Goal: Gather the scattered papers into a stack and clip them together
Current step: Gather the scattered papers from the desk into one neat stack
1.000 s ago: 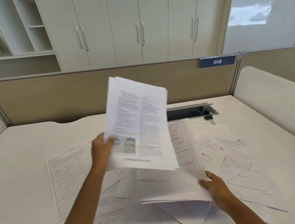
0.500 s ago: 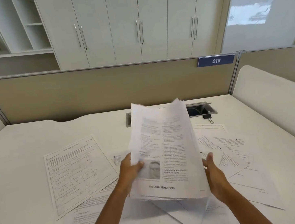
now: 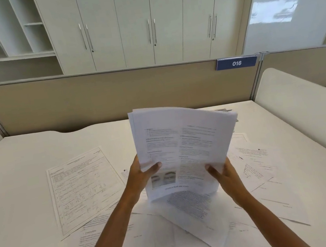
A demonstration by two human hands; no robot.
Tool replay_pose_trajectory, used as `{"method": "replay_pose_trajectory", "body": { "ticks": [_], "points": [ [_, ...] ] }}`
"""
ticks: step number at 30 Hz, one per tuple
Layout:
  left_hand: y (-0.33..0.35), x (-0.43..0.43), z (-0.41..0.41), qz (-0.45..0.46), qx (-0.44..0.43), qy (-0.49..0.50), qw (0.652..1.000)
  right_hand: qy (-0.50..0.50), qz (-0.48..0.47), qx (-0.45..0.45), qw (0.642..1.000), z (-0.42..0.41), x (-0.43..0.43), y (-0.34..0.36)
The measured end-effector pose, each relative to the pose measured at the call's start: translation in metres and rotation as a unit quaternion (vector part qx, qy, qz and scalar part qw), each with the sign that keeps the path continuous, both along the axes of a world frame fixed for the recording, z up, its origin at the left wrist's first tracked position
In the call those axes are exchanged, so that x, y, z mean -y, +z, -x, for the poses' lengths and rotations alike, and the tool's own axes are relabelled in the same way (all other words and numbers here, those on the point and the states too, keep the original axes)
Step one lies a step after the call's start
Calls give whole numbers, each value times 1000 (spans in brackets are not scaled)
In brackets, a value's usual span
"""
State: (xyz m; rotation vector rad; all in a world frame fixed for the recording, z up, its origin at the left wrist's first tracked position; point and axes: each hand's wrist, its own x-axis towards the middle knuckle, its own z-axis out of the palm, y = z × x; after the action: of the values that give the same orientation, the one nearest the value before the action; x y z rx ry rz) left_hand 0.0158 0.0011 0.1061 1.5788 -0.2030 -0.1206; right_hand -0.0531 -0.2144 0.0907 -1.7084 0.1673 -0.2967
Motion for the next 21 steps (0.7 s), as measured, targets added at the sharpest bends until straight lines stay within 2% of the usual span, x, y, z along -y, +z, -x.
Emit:
{"method": "replay_pose_trajectory", "body": {
  "ticks": [4, 7, 9, 12, 17, 19, 21],
  "points": [
    [-5, 8, 1, -22, 7, 23, 999, -38, 30, 2, 999, -1, 1, -10],
    [-17, 10, -5, -149, 20, 58, 987, -88, 21, 27, 996, 0, 7, -5],
    [-31, 11, -7, -271, 5, 67, 960, -128, 17, 27, 991, 1, 17, -3],
    [-51, 15, -4, -424, -21, 21, 905, -180, 18, 5, 984, 4, 35, -9],
    [-72, 27, 6, -600, 13, -27, 799, -243, 22, -35, 969, 14, 54, -23],
    [-73, 31, 7, -614, 17, -16, 789, -257, 16, -51, 965, 17, 59, -27],
    [-74, 33, 5, -598, -7, -10, 801, -270, 12, -70, 960, 20, 63, -31]
  ]
}}
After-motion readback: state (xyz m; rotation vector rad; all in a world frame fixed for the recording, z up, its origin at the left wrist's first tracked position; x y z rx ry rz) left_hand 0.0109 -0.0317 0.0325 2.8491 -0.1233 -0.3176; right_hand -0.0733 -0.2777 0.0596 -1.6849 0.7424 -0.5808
